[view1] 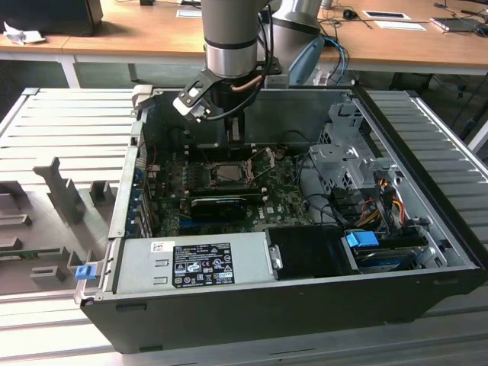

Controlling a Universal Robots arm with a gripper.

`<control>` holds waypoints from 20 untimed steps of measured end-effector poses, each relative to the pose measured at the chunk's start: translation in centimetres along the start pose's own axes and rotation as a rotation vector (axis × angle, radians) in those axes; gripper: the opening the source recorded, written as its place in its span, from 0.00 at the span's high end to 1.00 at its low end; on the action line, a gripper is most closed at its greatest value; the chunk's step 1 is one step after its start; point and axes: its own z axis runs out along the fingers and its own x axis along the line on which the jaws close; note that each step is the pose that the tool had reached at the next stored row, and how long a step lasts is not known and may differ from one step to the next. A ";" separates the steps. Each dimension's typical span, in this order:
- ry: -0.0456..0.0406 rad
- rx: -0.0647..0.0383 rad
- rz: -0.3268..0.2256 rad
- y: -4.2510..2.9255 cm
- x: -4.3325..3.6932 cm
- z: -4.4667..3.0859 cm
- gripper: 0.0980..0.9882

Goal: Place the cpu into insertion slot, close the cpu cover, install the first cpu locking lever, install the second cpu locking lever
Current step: 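Close the cpu cover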

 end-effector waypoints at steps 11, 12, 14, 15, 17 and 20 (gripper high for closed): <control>0.0000 0.000 0.000 0.10 0.03 -1.22 0.99; 0.0000 0.000 0.000 0.11 0.03 -1.29 0.99; 0.0000 0.000 0.000 0.12 0.03 -1.39 0.99; 0.0002 0.000 0.000 0.12 0.03 -1.41 0.99; 0.0001 0.000 0.000 0.12 0.03 -1.47 0.99; -0.0001 0.000 0.000 0.13 0.03 -1.58 0.99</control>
